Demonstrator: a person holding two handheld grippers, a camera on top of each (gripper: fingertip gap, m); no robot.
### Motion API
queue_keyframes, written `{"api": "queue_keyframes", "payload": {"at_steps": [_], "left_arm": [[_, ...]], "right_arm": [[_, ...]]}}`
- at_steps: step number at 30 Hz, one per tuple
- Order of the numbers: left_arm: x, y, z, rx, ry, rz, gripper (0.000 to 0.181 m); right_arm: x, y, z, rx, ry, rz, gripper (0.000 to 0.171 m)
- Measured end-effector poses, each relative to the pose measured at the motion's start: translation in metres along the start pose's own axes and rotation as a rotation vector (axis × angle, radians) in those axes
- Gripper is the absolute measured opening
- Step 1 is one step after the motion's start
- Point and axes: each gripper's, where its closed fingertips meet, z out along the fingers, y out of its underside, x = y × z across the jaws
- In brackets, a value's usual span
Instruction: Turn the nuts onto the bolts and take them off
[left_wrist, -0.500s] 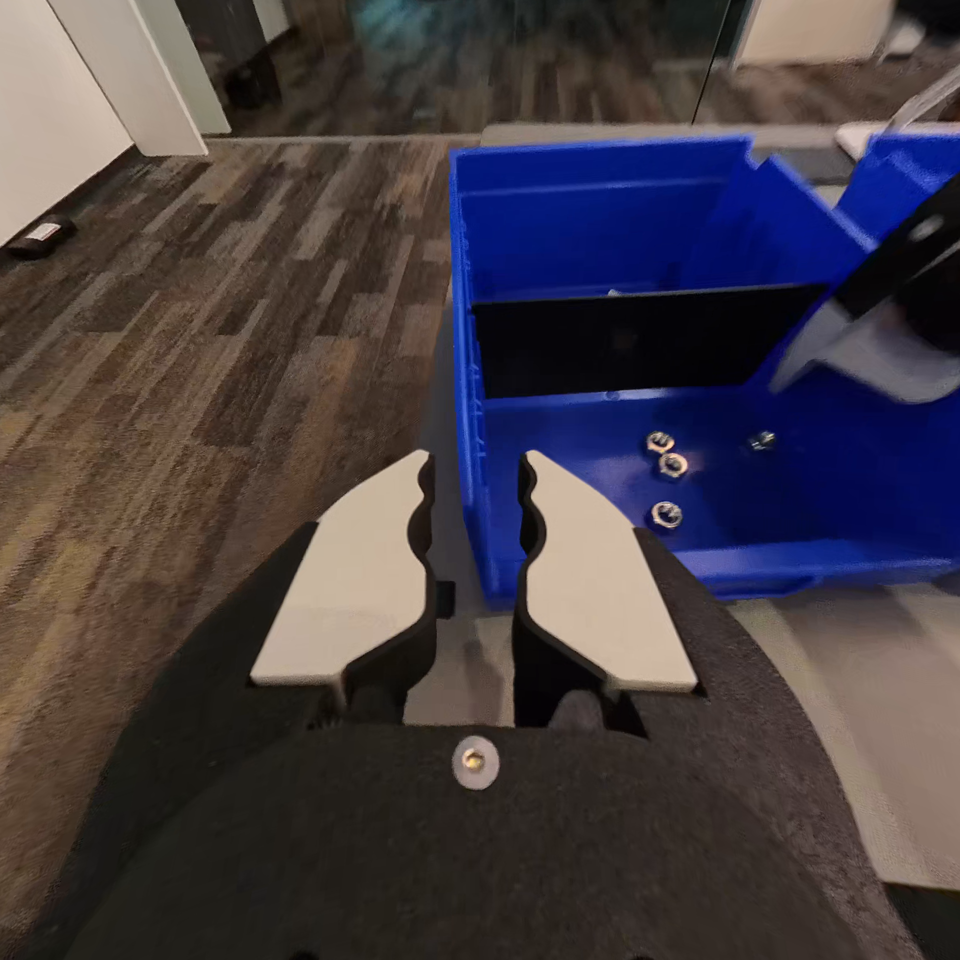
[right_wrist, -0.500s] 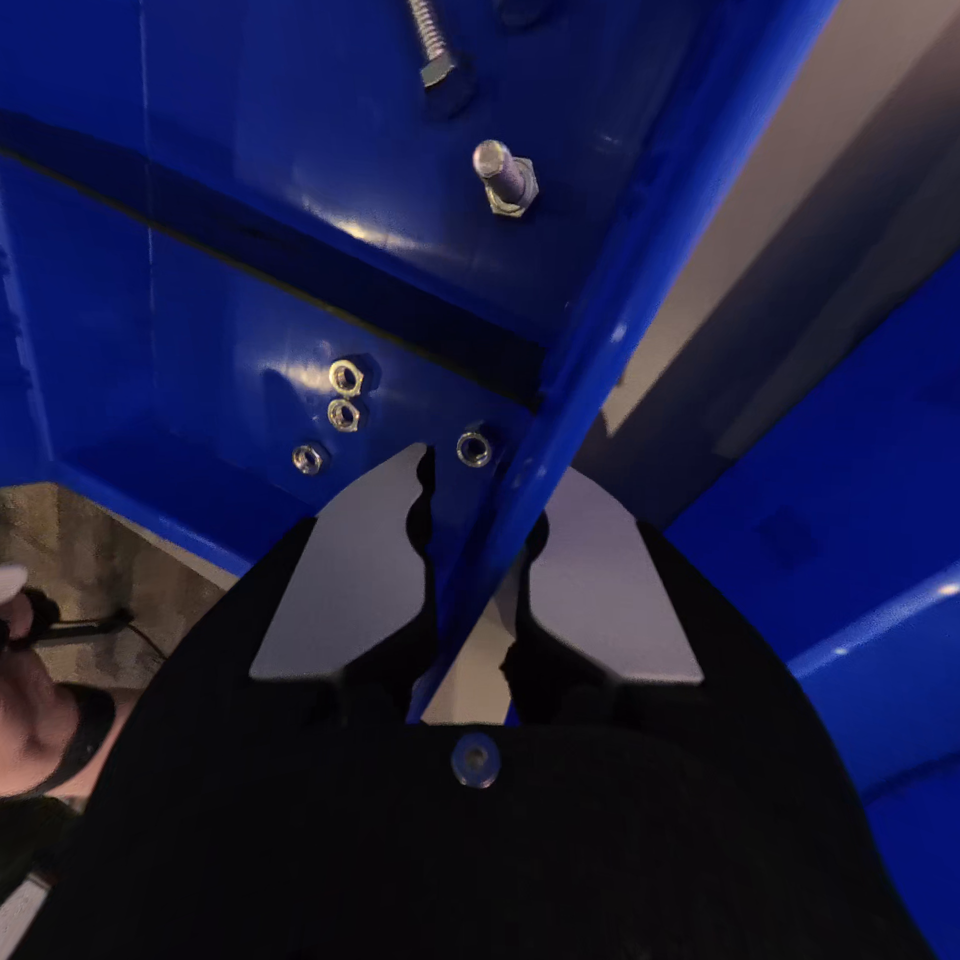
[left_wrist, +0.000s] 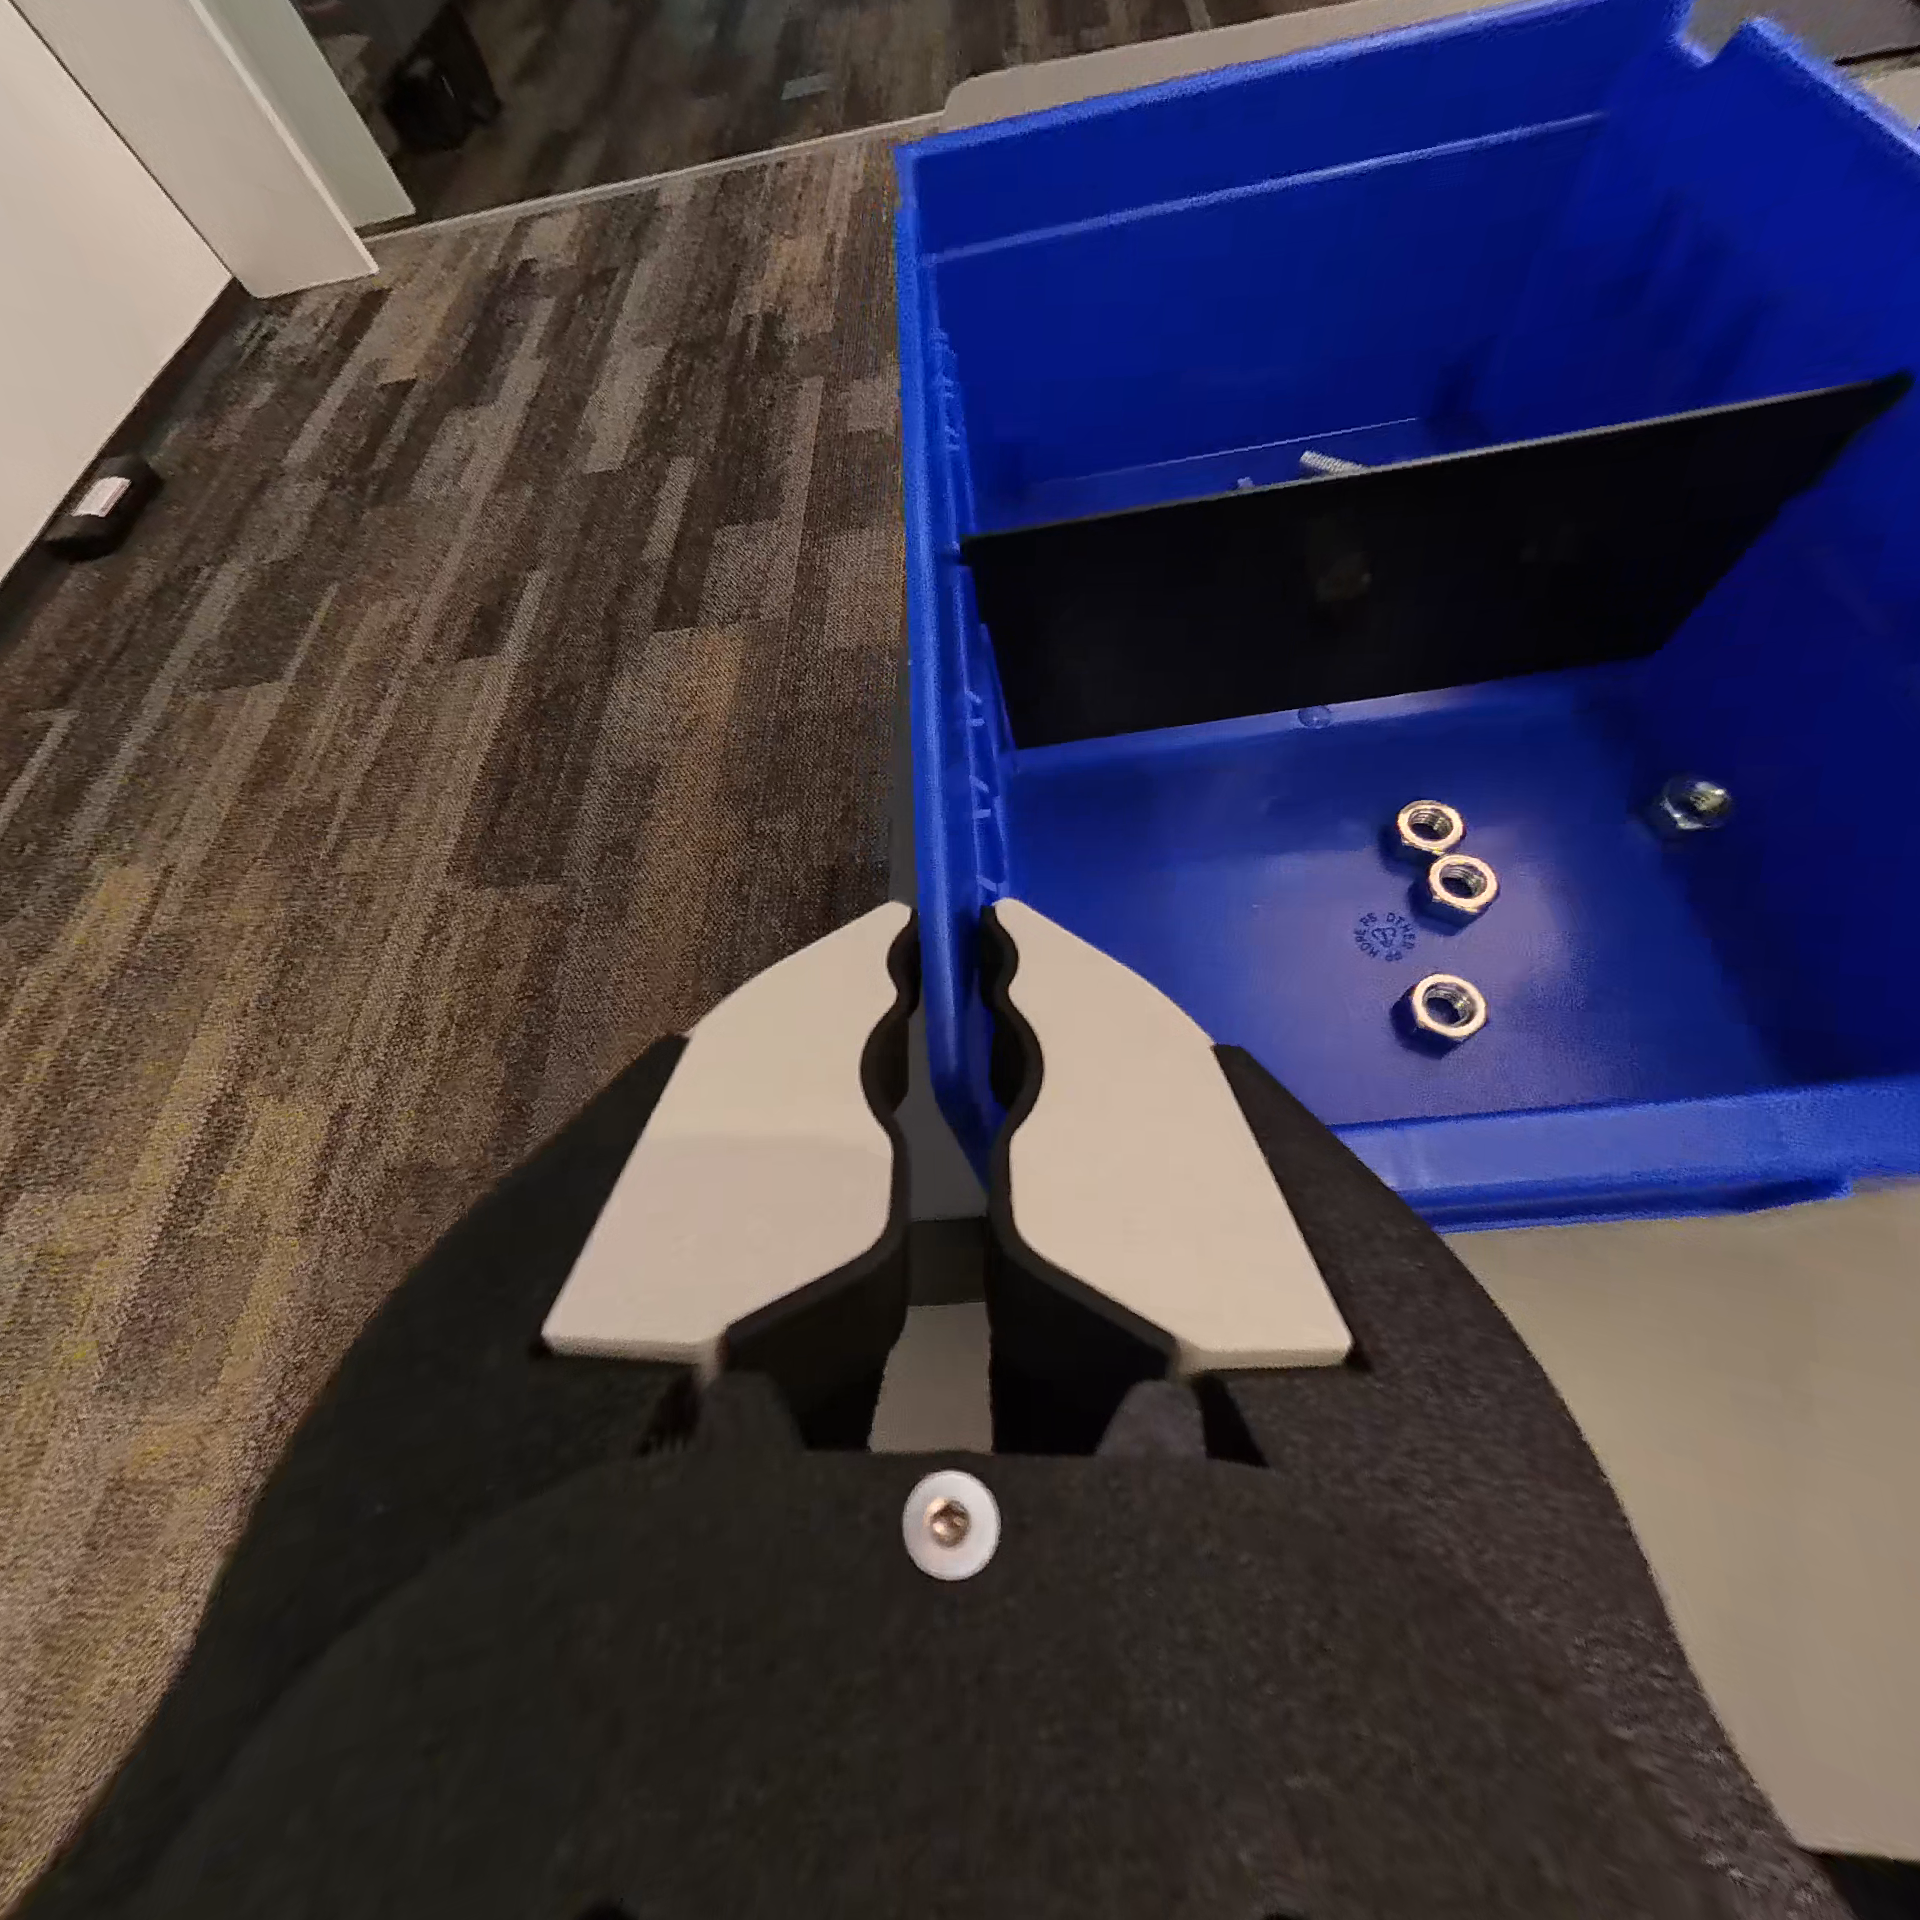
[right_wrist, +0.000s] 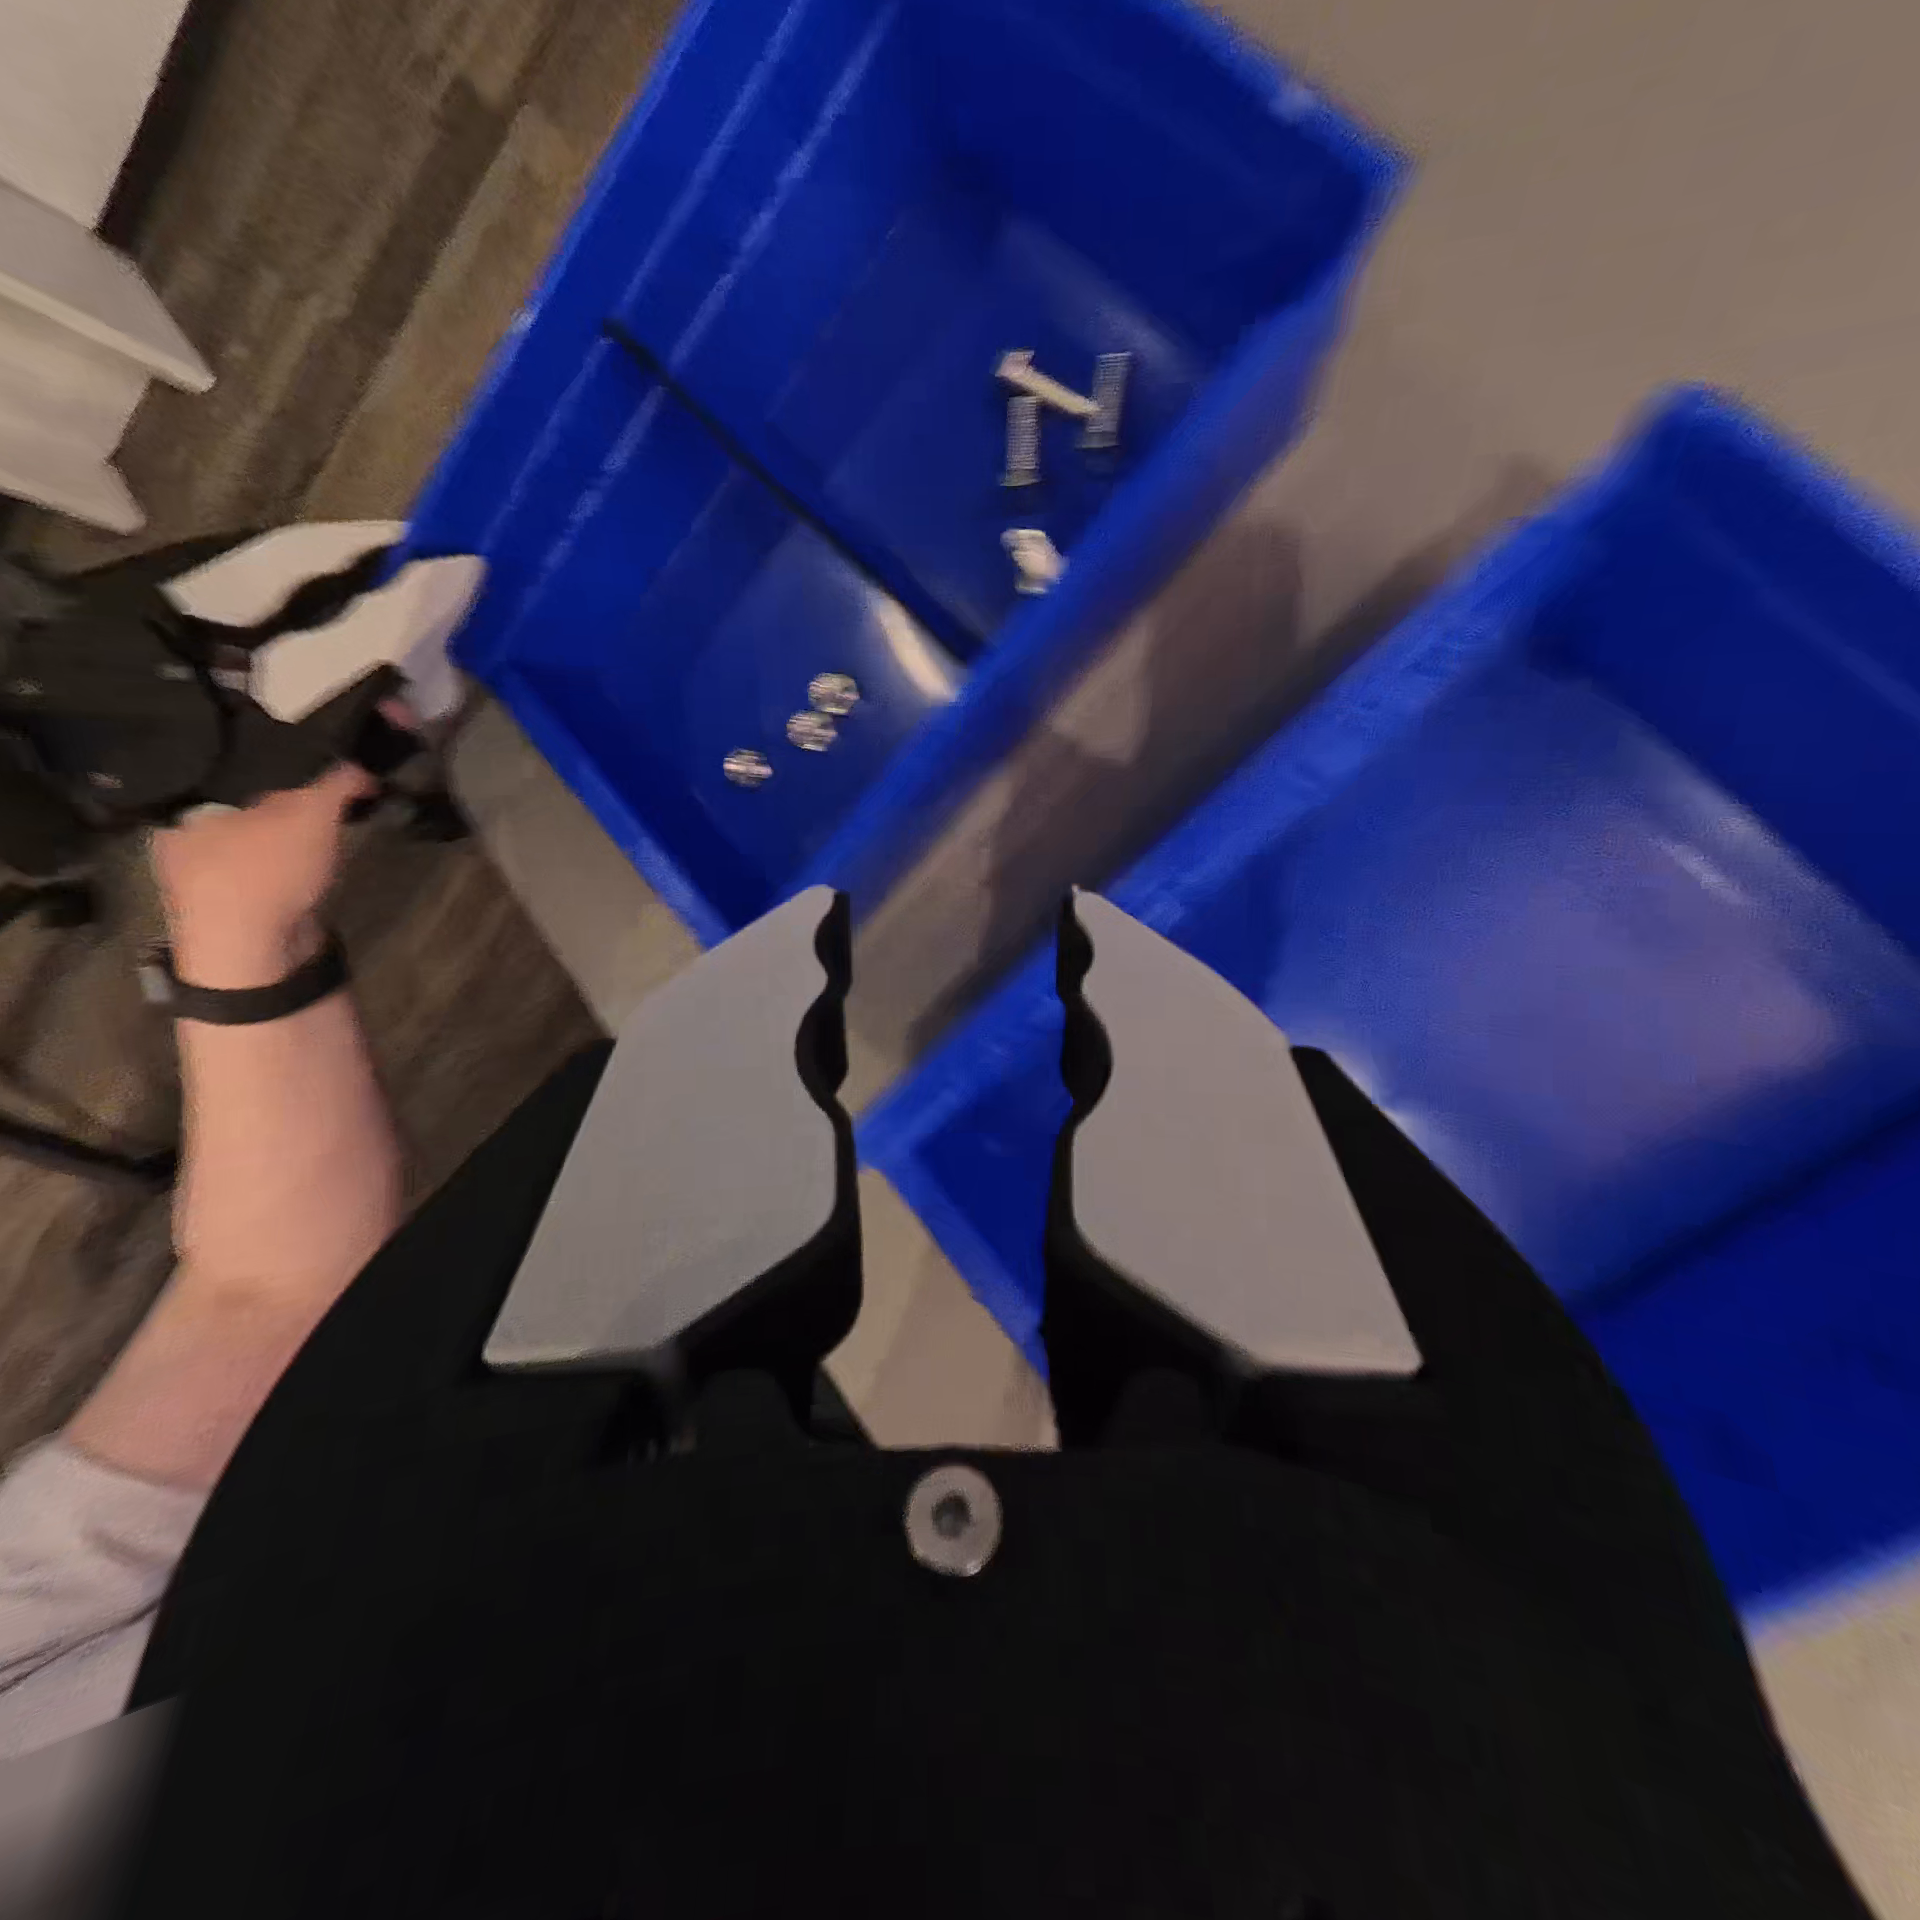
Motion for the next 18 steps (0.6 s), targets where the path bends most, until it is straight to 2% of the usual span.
{"api": "queue_keyframes", "payload": {"at_steps": [4,7,11,15,18], "left_arm": [[-0.005,-0.001,0.003,-0.015,-0.018,0.016,0.011],[-0.005,-0.001,0.003,-0.015,-0.033,0.013,0.011],[-0.008,-0.012,-0.006,0.051,-0.061,-0.016,0.021],[-0.004,-0.034,-0.034,0.152,-0.046,-0.063,0.021],[0.004,-0.045,-0.052,0.177,-0.045,-0.046,0.021]], "right_arm": [[0.106,0.036,-0.058,0.100,0.275,0.091,0.043],[0.159,0.072,-0.073,0.151,0.320,0.228,0.051],[0.174,0.100,-0.051,0.146,0.232,0.353,0.055],[0.187,0.117,-0.031,0.038,0.322,0.354,0.060],[0.193,0.129,-0.016,-0.039,0.363,0.390,0.058]]}}
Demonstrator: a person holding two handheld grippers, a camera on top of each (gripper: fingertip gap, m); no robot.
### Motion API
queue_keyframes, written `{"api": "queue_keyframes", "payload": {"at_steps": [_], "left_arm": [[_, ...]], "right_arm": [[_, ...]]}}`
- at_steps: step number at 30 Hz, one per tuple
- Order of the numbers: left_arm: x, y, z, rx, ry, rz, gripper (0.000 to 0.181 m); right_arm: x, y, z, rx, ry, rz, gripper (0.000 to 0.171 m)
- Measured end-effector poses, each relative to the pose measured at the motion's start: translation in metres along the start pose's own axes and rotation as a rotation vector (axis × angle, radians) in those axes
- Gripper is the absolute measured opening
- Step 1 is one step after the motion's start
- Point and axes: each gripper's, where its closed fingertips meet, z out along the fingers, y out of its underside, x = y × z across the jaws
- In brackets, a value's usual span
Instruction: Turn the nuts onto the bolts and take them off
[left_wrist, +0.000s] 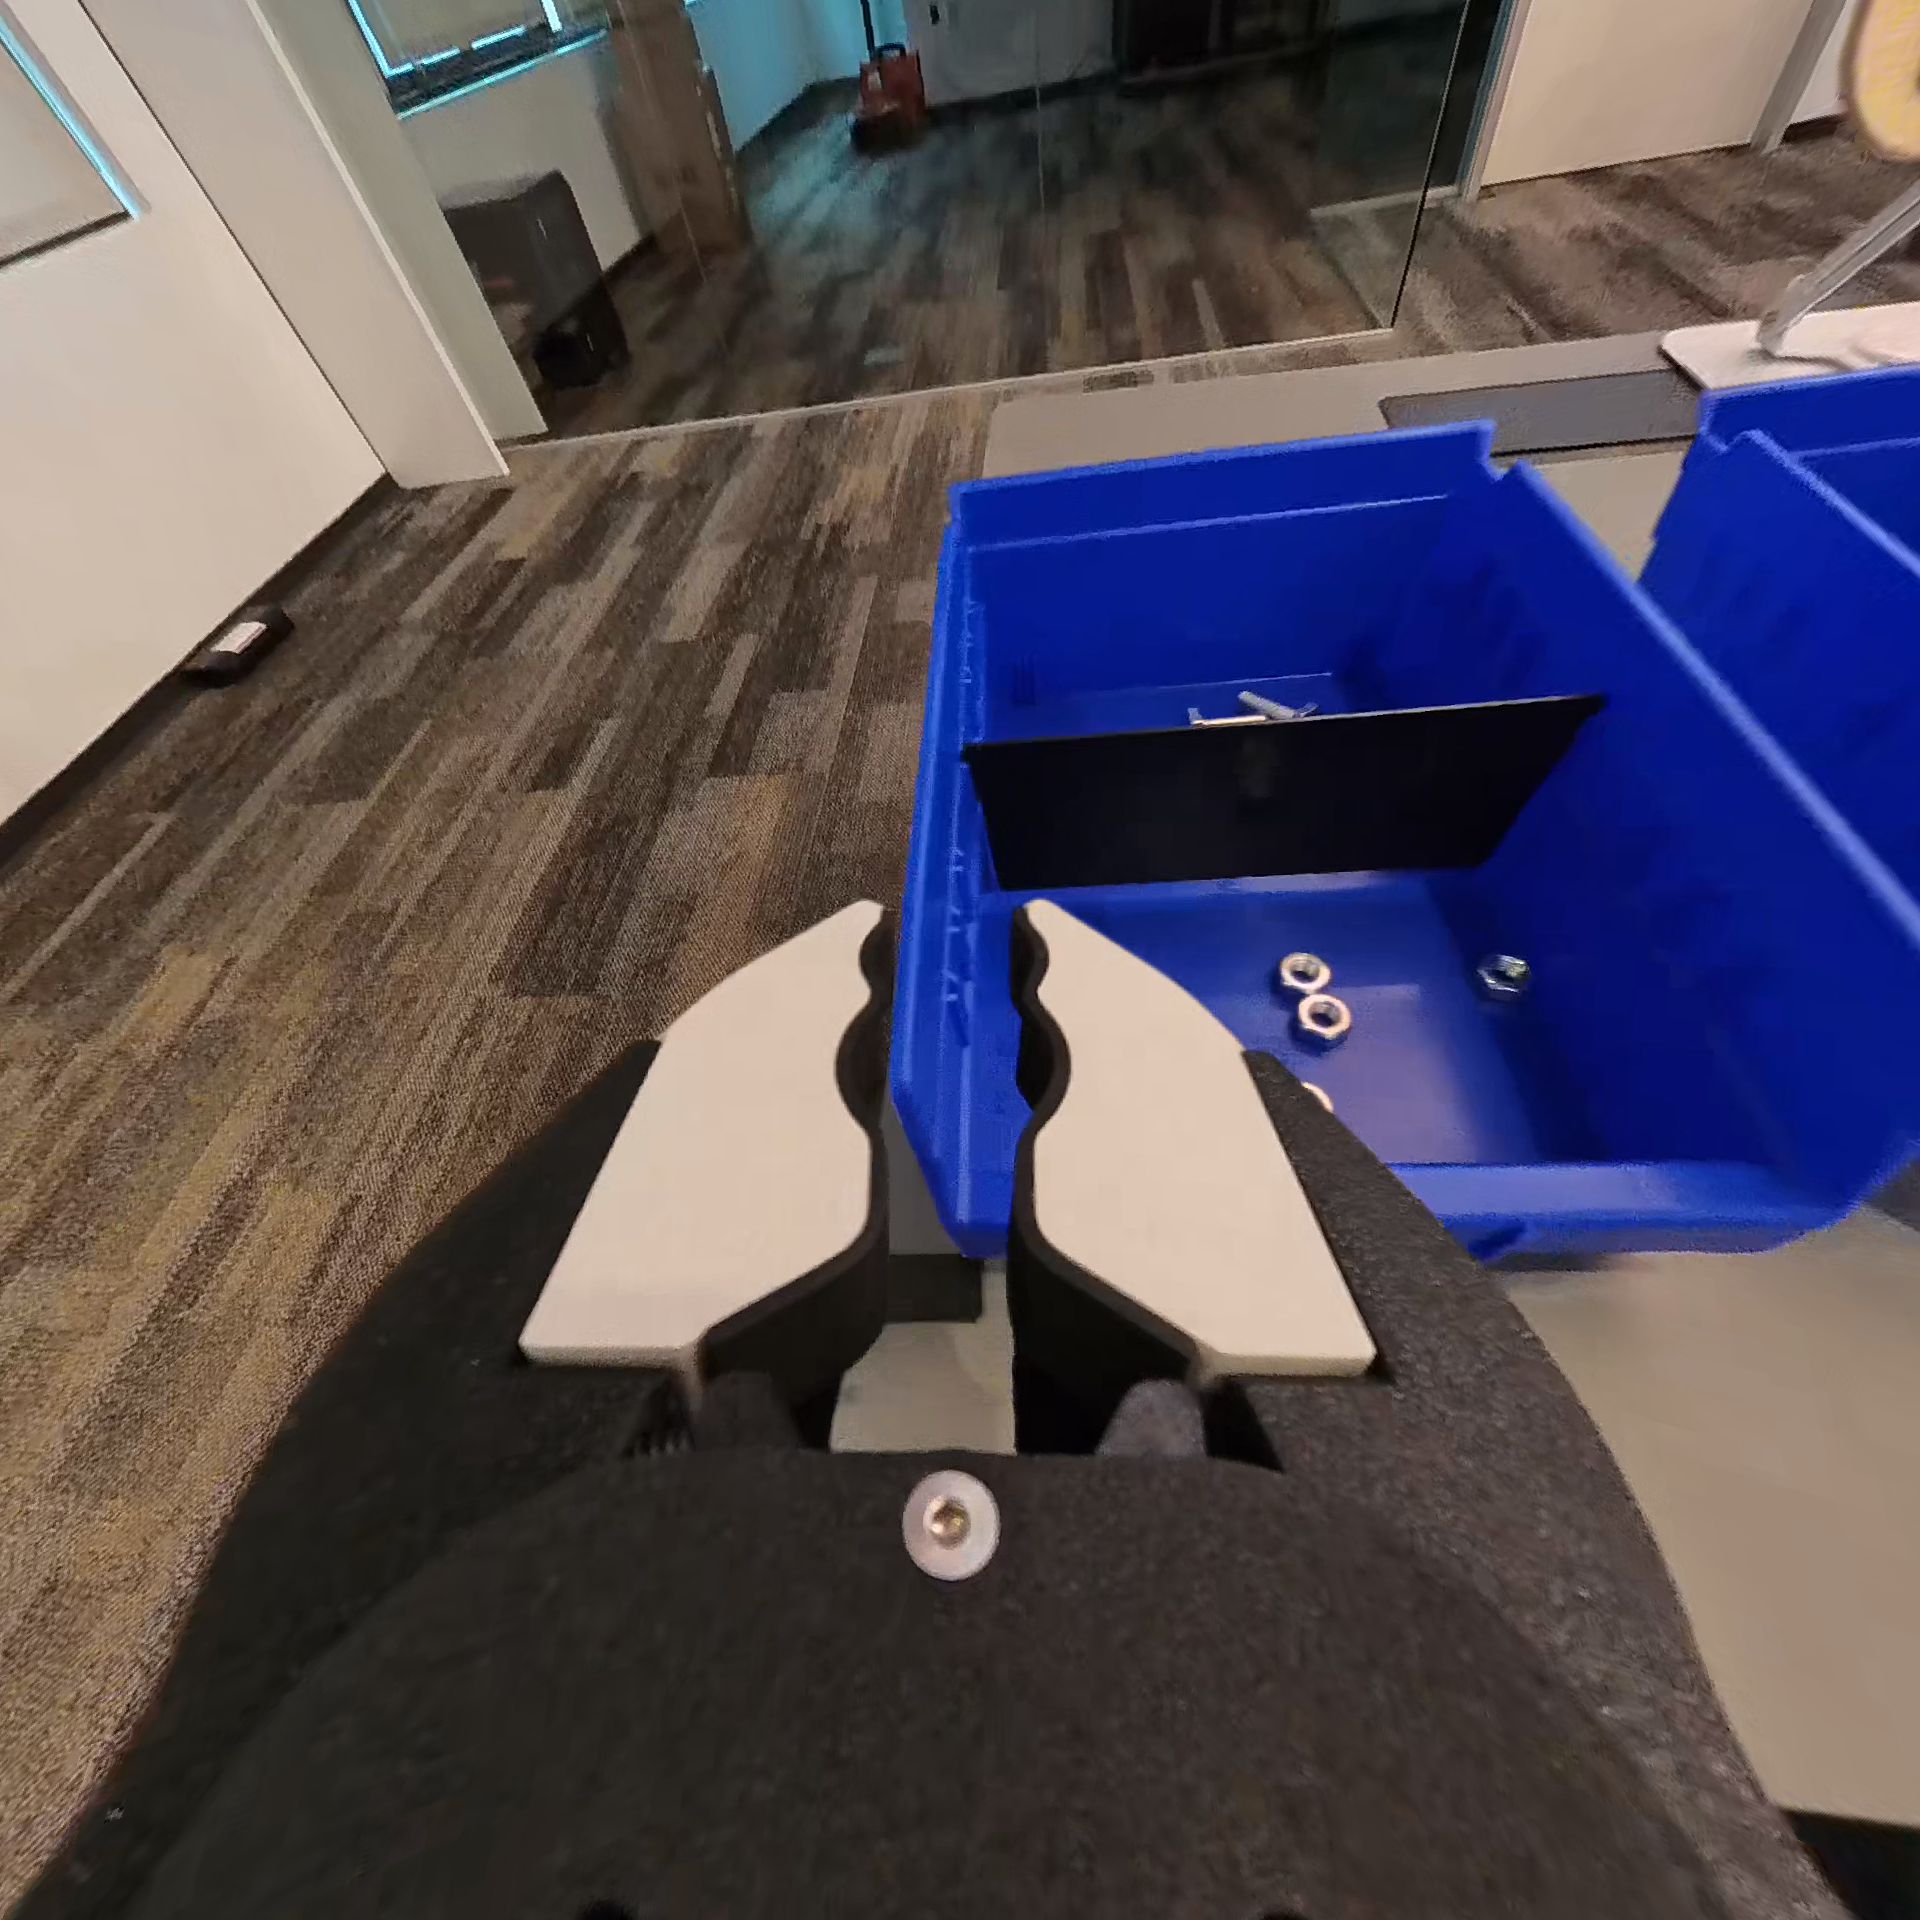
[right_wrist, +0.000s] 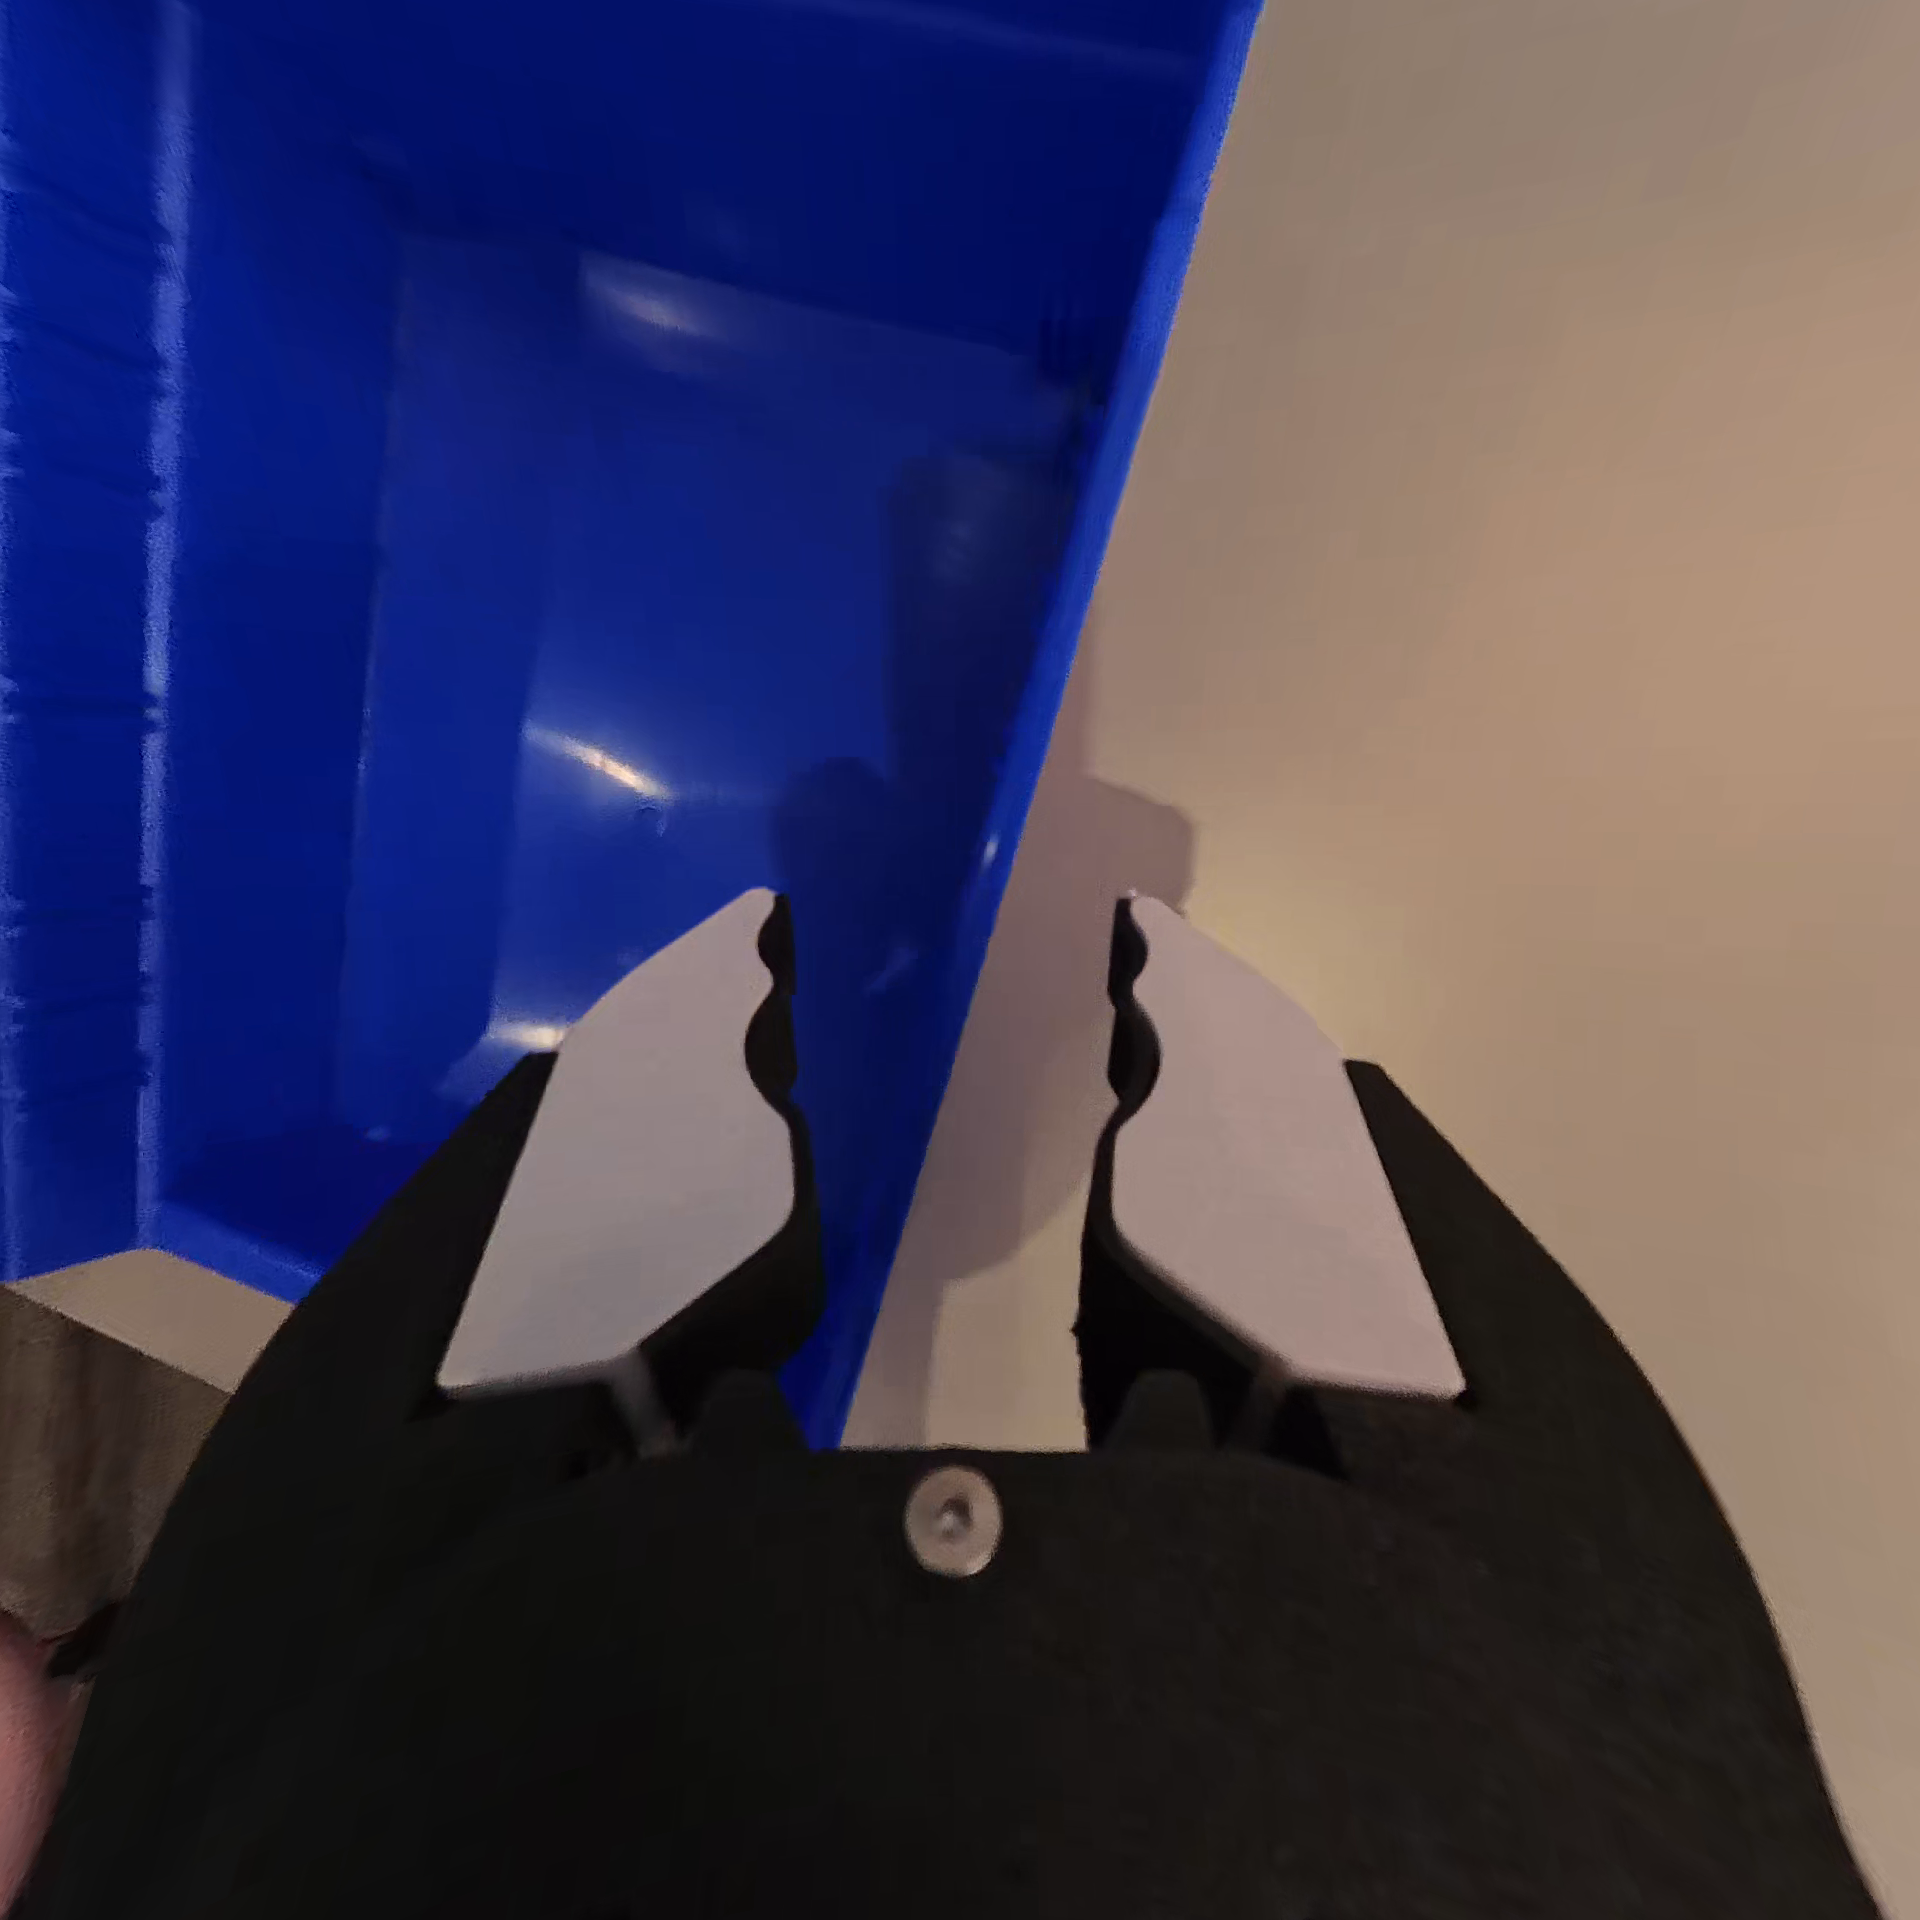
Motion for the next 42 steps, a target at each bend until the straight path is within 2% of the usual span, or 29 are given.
{"api": "queue_keyframes", "payload": {"at_steps": [2,5,9,12,15,20,25,30,36,42], "left_arm": [[0.012,-0.005,-0.008,-0.011,0.026,0.009,0.021],[0.033,-0.019,-0.023,0.025,0.055,0.017,0.021],[0.069,-0.039,-0.050,0.090,0.111,0.042,0.020],[0.094,-0.052,-0.069,0.145,0.137,0.072,0.019],[0.117,-0.059,-0.086,0.191,0.172,0.073,0.019],[0.149,-0.063,-0.104,0.238,0.212,0.062,0.017],[0.180,-0.066,-0.108,0.253,0.230,0.060,0.017],[0.206,-0.077,-0.098,0.244,0.208,0.089,0.017],[0.235,-0.088,-0.078,0.206,0.200,0.113,0.017],[0.260,-0.094,-0.068,0.164,0.170,0.184,0.017]], "right_arm": [[-0.002,0.011,0.012,-0.071,0.018,0.002,0.047],[0.002,0.026,0.023,-0.150,0.076,-0.042,0.009],[0.006,0.027,0.022,-0.127,0.050,-0.027,0.008],[0.036,0.035,0.014,-0.129,0.046,-0.017,0.007],[0.091,0.051,-0.003,-0.147,0.038,0.006,0.005],[0.212,0.086,-0.039,-0.167,0.043,0.048,0.005],[0.340,0.123,-0.077,-0.146,0.073,0.148,0.005],[0.449,0.164,-0.114,-0.145,0.102,0.242,0.005],[0.540,0.209,-0.147,-0.140,0.113,0.314,0.005],[0.593,0.230,-0.165,-0.132,0.116,0.341,0.005]]}}
